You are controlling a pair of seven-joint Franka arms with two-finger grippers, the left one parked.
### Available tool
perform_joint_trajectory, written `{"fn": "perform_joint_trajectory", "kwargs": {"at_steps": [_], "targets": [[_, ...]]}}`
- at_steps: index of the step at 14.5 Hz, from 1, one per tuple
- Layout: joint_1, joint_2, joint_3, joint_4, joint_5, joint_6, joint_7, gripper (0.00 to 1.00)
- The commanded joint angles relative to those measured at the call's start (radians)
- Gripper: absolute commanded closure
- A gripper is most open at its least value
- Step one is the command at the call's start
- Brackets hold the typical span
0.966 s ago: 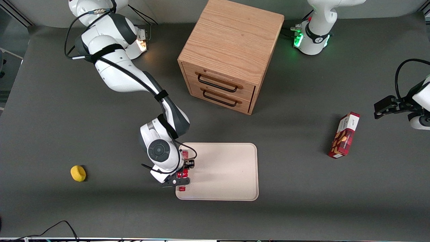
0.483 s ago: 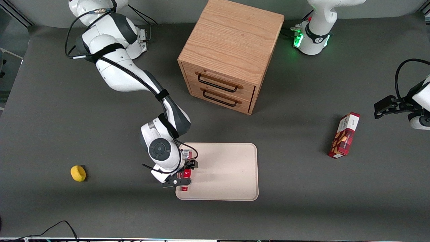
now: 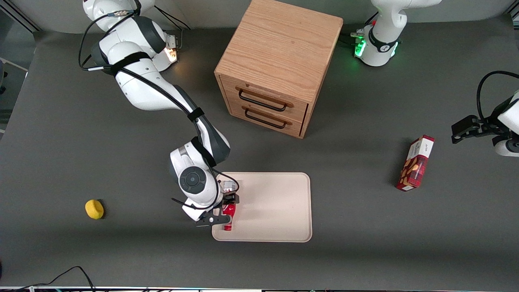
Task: Place coke bottle on tray
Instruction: 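Carry the upright bottle over the cream tray, then lower the bottle onto the tray and open the right gripper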
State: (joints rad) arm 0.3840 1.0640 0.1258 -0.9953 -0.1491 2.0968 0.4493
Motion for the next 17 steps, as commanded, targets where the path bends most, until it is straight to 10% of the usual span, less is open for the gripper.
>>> {"fn": "perform_joint_trajectory", "kwargs": {"at_steps": [1, 17], "targets": [[0.016, 0.013, -0.014, 0.026, -0.014, -0.001, 0.025, 0.00], [-0.008, -0.166, 0.000, -0.034, 0.003, -0.256, 0.074, 0.00]]}}
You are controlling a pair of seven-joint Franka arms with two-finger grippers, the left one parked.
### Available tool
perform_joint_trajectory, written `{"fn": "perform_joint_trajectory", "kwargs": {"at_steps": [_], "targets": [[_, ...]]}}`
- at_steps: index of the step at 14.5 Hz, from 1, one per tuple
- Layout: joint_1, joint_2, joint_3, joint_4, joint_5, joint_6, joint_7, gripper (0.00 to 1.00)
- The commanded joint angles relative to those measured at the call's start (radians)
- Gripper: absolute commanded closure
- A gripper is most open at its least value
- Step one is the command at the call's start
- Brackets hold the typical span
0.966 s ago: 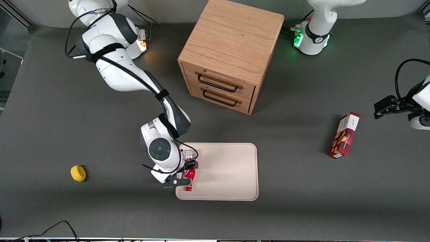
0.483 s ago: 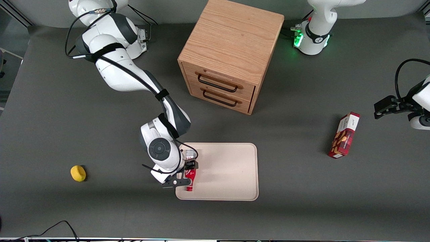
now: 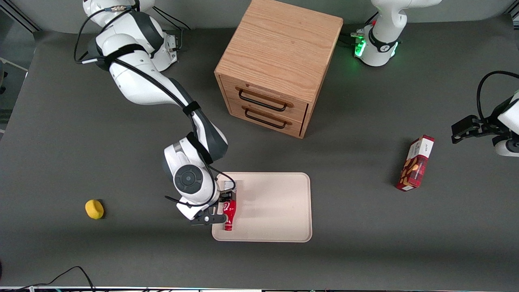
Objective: Place coke bottle on tray
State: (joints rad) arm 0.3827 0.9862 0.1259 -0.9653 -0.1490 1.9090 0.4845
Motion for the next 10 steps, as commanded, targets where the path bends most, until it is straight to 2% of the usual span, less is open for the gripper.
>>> {"fn": "perform_joint_trajectory", "kwargs": {"at_steps": [1, 3, 5, 8, 10], "targets": [[-0.022, -0.142, 0.006, -0.120, 0.005, -0.085, 0.031, 0.00], [-0.089, -0.297, 0.052, -0.283, 0.041, -0.094, 0.013, 0.00], [-0.178, -0.447, 0.113, -0.427, 0.046, -0.102, -0.024, 0.00], [-0.232, -0.651, 0.132, -0.570, 0.051, -0.177, -0.087, 0.00], [-0.274, -0.742, 0.130, -0.587, 0.123, -0.263, -0.166, 0.00]]}}
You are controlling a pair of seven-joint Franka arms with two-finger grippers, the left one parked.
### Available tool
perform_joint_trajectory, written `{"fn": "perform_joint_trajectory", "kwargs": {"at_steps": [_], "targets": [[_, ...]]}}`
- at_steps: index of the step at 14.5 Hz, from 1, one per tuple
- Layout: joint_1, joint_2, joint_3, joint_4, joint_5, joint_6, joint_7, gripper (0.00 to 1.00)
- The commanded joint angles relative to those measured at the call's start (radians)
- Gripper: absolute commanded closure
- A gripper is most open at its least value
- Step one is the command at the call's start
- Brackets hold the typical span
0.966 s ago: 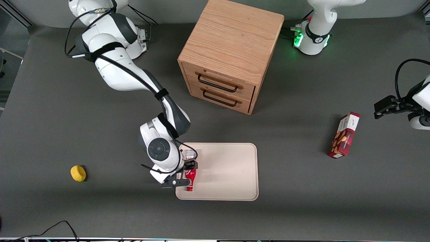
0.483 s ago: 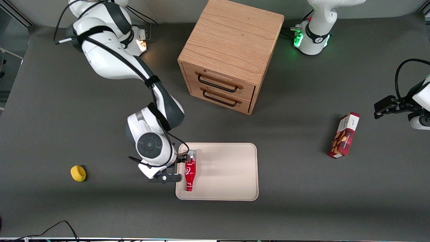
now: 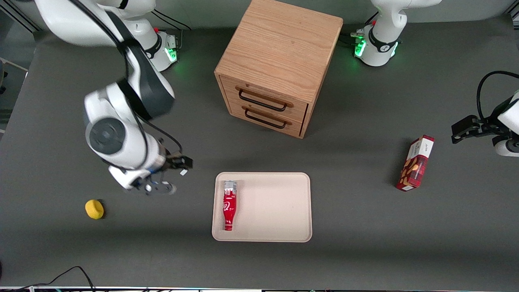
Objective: Place coke bottle on tray
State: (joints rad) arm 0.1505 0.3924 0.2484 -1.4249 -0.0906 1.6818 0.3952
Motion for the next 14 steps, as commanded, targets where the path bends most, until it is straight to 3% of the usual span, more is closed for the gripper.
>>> {"fn": "perform_joint_trajectory", "kwargs": {"at_steps": [1, 3, 8, 14], "targets": [[-0.049, -0.188, -0.003, -0.129, 0.081, -0.083, -0.119, 0.00], [-0.071, -0.265, -0.029, -0.132, 0.089, -0.167, -0.212, 0.00], [0.007, -0.434, -0.236, -0.269, 0.118, -0.185, -0.329, 0.00], [0.014, -0.440, -0.271, -0.259, 0.118, -0.212, -0.380, 0.00]]}}
